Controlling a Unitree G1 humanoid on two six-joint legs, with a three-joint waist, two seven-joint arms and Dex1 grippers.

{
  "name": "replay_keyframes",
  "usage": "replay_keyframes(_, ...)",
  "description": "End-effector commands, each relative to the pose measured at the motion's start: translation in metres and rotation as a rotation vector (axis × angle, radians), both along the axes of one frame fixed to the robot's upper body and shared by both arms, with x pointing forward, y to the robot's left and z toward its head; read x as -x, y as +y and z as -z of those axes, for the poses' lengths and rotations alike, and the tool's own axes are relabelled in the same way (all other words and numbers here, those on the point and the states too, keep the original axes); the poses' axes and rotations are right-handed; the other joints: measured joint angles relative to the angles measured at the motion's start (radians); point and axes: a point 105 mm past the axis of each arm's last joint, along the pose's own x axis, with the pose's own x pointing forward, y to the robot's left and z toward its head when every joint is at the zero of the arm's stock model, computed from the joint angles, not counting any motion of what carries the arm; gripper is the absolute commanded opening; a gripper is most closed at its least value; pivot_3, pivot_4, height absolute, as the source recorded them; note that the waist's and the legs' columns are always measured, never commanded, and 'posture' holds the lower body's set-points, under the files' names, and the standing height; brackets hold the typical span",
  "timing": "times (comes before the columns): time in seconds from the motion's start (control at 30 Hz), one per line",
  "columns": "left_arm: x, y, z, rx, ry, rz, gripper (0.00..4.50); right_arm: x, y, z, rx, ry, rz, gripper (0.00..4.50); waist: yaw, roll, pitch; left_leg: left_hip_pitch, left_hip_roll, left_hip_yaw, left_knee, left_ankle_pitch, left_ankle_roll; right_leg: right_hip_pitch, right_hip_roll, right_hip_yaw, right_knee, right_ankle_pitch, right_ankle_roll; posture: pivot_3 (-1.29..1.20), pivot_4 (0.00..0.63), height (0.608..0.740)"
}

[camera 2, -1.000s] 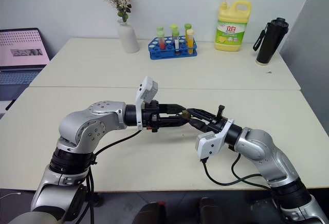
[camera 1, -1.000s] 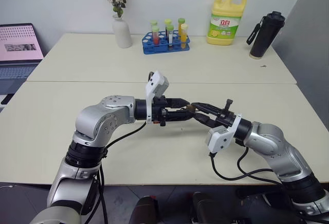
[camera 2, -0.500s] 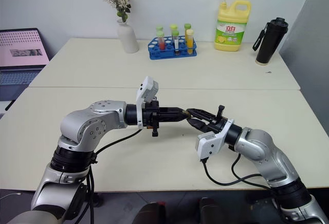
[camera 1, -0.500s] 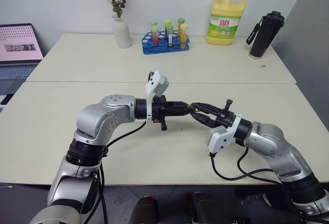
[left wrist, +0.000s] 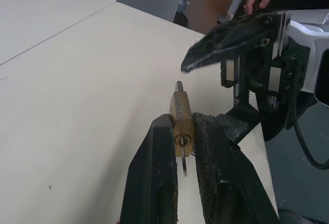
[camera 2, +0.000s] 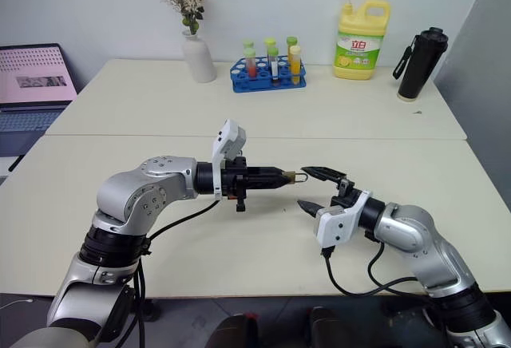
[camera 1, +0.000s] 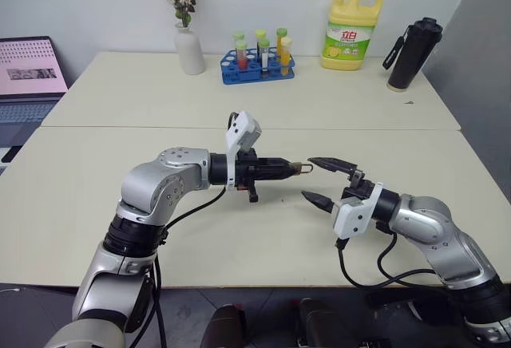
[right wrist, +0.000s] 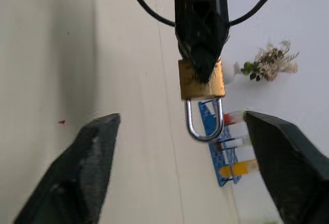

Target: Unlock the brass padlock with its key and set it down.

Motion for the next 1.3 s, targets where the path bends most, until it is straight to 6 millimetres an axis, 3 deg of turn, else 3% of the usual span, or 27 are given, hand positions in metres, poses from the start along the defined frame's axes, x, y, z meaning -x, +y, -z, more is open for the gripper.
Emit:
replay_keyframes(0.03,0.0,0.0,-0.012,0.004,-0.073,0.024,0.16,0.007,-0.008,-0.004,-0.052,0.146,0.0,4.5,0.0,0.0,0.0,0.0,0.0,0.0,0.0,0.0,0.0,0.0,0.0,0.0,0.0,0.0,0.0,0.0,0.15,0.74)
replay_keyframes(0.1,0.0,0.0,-0.013,0.008,-0.081,0.038,0.16,0.018,-0.014,-0.017,-0.162,0.293,-0.013,4.5,0.001,0.0,0.0,0.0,0.0,0.0,0.0,0.0,0.0,0.0,0.0,0.0,0.0,0.0,0.0,0.0,0.15,0.74)
replay_keyframes(0.2,0.004,-0.003,-0.012,0.005,-0.089,0.085,0.16,0.04,-0.004,-0.028,-0.224,0.506,-0.112,3.85,-0.001,0.0,0.0,0.0,0.001,0.0,0.0,0.0,0.0,0.0,0.0,0.0,0.0,0.0,0.0,0.0,0.15,0.74)
replay_keyframes(0.53,0.012,-0.003,-0.013,-0.011,-0.116,0.142,0.16,0.027,0.005,-0.041,-0.298,0.58,-0.11,0.13,-0.001,0.0,0.0,0.0,0.0,-0.001,0.0,0.0,0.0,0.001,0.001,-0.001,-0.001,0.0,0.0,0.0,0.15,0.74)
replay_keyframes(0.57,0.014,-0.003,-0.014,-0.01,-0.117,0.147,0.16,0.025,0.004,-0.04,-0.296,0.582,-0.106,0.0,-0.001,0.0,0.0,0.0,0.0,-0.001,0.0,0.0,0.0,0.001,0.001,-0.001,-0.001,0.0,0.0,0.0,0.15,0.74)
replay_keyframes(1.3,0.032,-0.001,-0.005,-0.08,-0.157,0.219,0.16,0.009,0.001,-0.029,-0.245,0.583,-0.118,0.0,-0.001,0.0,0.0,0.0,0.0,-0.001,0.0,0.0,0.0,0.001,0.001,-0.001,-0.001,0.0,0.001,0.0,0.15,0.74)
